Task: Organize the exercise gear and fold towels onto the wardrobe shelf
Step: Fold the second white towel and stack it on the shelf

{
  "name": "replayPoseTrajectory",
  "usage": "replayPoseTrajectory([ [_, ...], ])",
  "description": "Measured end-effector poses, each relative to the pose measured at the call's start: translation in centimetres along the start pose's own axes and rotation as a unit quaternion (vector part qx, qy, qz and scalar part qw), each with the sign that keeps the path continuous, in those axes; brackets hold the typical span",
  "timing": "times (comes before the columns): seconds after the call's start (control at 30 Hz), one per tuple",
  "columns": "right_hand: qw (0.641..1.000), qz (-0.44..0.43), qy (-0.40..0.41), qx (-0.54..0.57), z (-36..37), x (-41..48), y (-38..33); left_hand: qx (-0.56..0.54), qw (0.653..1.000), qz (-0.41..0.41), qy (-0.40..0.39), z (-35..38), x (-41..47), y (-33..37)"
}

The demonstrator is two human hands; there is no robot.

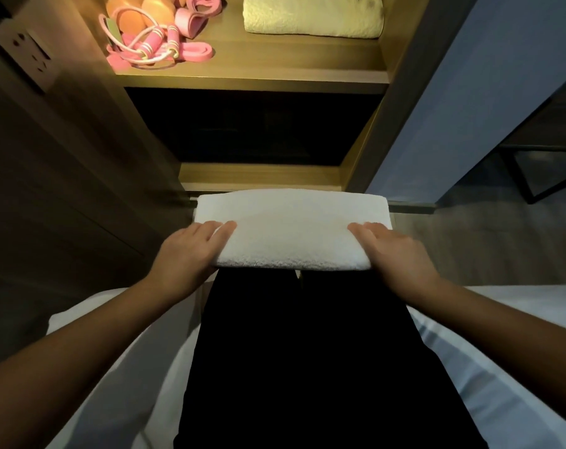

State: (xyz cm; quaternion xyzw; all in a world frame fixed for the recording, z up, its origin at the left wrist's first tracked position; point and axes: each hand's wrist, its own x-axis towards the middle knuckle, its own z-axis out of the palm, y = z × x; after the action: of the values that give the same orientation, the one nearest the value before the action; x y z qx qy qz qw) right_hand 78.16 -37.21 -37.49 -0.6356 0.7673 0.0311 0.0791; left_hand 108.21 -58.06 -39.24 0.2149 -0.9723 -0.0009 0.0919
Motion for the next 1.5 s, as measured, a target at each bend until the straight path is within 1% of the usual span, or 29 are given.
replayPoseTrajectory([
  [0.1,1.000,-0.008,0.018,0.014,-0.6,-0.1,0.3,0.000,1.000,0.017,0.020,0.0,-0.1,0.2],
  [0.17,0.999,0.004,0.004,0.045,-0.6,-0.7,0.2,-0.023,1.000,0.011,-0.005,0.2,-1.2,0.1],
  [0.23,0.987,0.037,-0.055,0.149,-0.6,-1.2,0.7,-0.131,0.989,-0.059,-0.038,0.3,-2.6,-0.1],
  [0.27,0.965,0.064,-0.095,0.235,-1.0,-1.3,0.9,-0.224,0.967,-0.117,-0.037,0.2,-3.2,0.2],
  [0.3,0.932,0.096,-0.130,0.324,-1.4,-1.2,1.1,-0.326,0.925,-0.195,-0.017,-0.1,-3.4,0.7],
  [0.33,0.897,0.136,-0.136,0.399,-1.6,-0.8,1.2,-0.413,0.866,-0.280,0.011,-0.4,-2.9,1.2],
  [0.37,0.867,0.190,-0.108,0.448,-1.6,-0.2,1.2,-0.460,0.808,-0.367,0.030,-0.7,-2.0,1.3],
  [0.4,0.840,0.254,-0.070,0.475,-1.3,0.6,1.2,-0.463,0.770,-0.439,0.030,-0.6,-0.6,1.1],
  [0.43,0.814,0.318,-0.045,0.485,-1.0,1.5,1.3,-0.453,0.738,-0.499,0.006,-0.7,0.9,0.6],
  [0.47,0.782,0.368,-0.043,0.501,-0.5,2.2,1.5,-0.464,0.696,-0.548,-0.032,-0.9,2.4,0.0],
  [0.5,0.740,0.400,-0.065,0.536,0.0,2.9,2.0,-0.497,0.637,-0.584,-0.080,-1.1,3.7,-0.8],
  [0.53,0.691,0.419,-0.107,0.579,0.5,3.4,2.6,-0.540,0.576,-0.598,-0.138,-1.3,4.5,-1.5],
  [0.57,0.650,0.431,-0.160,0.605,0.5,3.5,3.1,-0.570,0.533,-0.594,-0.195,-1.4,4.9,-1.9],
  [0.6,0.632,0.438,-0.204,0.606,0.5,3.5,3.6,-0.580,0.513,-0.585,-0.243,-1.5,4.8,-2.3],
  [0.7,0.641,0.435,-0.266,0.574,0.7,4.0,5.3,-0.583,0.498,-0.574,-0.287,-0.6,4.6,-3.6],
  [0.77,0.621,0.425,-0.259,0.605,0.6,4.8,5.4,-0.598,0.485,-0.568,-0.292,-0.3,5.1,-3.9],
  [0.8,0.613,0.417,-0.251,0.622,0.6,5.3,5.3,-0.597,0.490,-0.565,-0.290,-0.1,5.4,-4.0],
  [0.83,0.613,0.411,-0.247,0.628,0.6,5.6,5.0,-0.588,0.505,-0.565,-0.283,0.1,5.6,-3.9],
  [0.87,0.618,0.403,-0.243,0.630,0.5,5.6,4.7,-0.569,0.535,-0.569,-0.259,0.4,5.5,-3.6],
  [0.9,0.639,0.395,-0.223,0.621,0.8,5.4,4.6,-0.550,0.573,-0.569,-0.214,0.7,5.0,-3.2],
  [0.93,0.676,0.386,-0.182,0.601,1.2,4.9,4.7,-0.543,0.604,-0.558,-0.167,1.0,4.1,-2.9],
  [0.97,0.713,0.376,-0.137,0.575,1.5,4.3,4.8,-0.553,0.616,-0.543,-0.140,0.9,3.0,-2.4],
  [1.0,0.735,0.360,-0.112,0.564,1.5,3.6,4.9,-0.574,0.608,-0.531,-0.138,0.6,1.9,-2.3],
  [1.03,0.727,0.348,-0.119,0.580,1.5,3.2,5.1,-0.604,0.581,-0.523,-0.155,0.2,1.1,-2.3],
  [1.1,0.659,0.358,-0.185,0.635,1.2,3.5,5.8,-0.644,0.524,-0.518,-0.208,-0.5,0.9,-2.8],
  [1.13,0.634,0.375,-0.208,0.644,0.9,4.1,6.0,-0.645,0.510,-0.524,-0.220,-0.8,1.4,-3.0],
  [1.17,0.627,0.389,-0.218,0.638,0.5,4.9,6.3,-0.639,0.505,-0.537,-0.220,-1.0,2.1,-3.0],
  [1.3,0.650,0.408,-0.214,0.605,-1.8,8.1,5.3,-0.620,0.498,-0.570,-0.207,-1.1,5.6,-3.0],
  [1.5,0.663,0.428,-0.204,0.579,-2.2,9.6,2.9,-0.555,0.548,-0.576,-0.244,0.0,8.4,-4.6],
])
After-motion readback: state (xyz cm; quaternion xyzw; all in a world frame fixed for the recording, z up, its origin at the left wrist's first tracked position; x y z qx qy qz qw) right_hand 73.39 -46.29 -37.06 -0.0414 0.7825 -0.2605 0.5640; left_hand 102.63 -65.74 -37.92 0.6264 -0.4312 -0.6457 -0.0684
